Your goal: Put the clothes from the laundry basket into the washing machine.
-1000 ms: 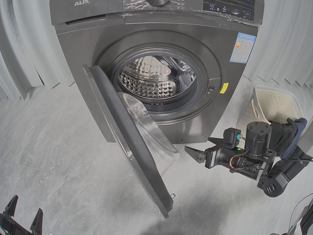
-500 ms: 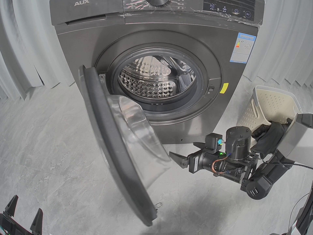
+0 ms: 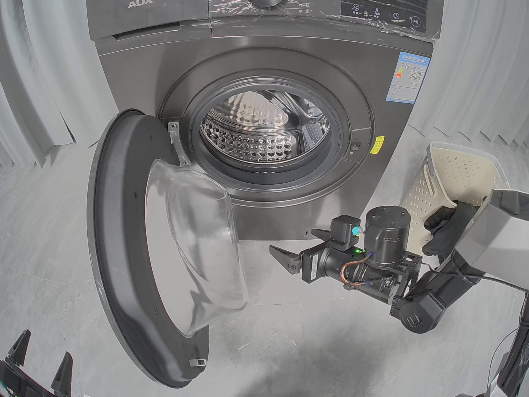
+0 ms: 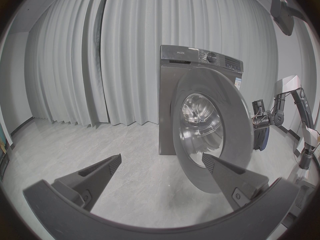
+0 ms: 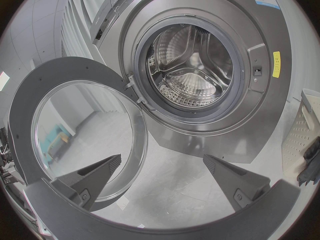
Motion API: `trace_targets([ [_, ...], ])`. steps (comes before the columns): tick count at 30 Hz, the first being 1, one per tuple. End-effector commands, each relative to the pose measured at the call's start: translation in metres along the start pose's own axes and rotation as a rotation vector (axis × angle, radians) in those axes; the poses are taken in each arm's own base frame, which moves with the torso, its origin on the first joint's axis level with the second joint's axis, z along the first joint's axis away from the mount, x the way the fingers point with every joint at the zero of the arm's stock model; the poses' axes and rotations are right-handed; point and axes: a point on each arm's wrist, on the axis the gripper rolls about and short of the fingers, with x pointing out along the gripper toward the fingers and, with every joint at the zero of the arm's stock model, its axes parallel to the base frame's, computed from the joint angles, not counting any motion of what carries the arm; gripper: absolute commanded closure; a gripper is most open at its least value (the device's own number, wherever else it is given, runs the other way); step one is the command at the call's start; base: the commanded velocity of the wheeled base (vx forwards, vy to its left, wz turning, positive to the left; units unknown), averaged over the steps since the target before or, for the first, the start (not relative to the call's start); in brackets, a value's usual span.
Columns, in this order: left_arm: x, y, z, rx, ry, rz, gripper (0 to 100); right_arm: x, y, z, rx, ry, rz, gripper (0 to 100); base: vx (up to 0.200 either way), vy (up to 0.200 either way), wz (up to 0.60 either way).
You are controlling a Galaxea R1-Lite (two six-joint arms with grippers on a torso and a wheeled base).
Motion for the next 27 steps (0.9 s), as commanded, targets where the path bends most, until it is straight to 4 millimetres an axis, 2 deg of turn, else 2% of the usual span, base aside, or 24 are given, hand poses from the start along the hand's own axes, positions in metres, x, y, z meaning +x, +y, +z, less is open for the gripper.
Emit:
trace_targets([
  [1, 0.000, 0.000, -0.005, -0.001, 0.001, 0.000, 0, 0.016, 0.004, -0.014, -0.003, 0.034, 0.013, 0, 0.000, 0.000, 0.00],
  [11, 0.000, 0.000, -0.005, 0.000, 0.001, 0.000, 0, 0.044, 0.041, -0.034, -0.023, 0.048, 0.113, 0, 0.000, 0.000, 0.00],
  [15, 0.000, 0.000, -0.005, 0.000, 0.001, 0.000, 0, 0.051, 0.053, -0.032, -0.021, 0.019, 0.143, 0, 0.000, 0.000, 0.00],
  [24, 0.000, 0.000, -0.005, 0.000, 0.001, 0.000, 0, 0.062, 0.052, -0.012, -0.014, -0.052, 0.145, 0, 0.000, 0.000, 0.00],
  [27, 0.000, 0.000, -0.005, 0.000, 0.000, 0.000, 0, 0.071, 0.053, -0.013, -0.015, -0.045, 0.144, 0, -0.200, 0.000, 0.00],
])
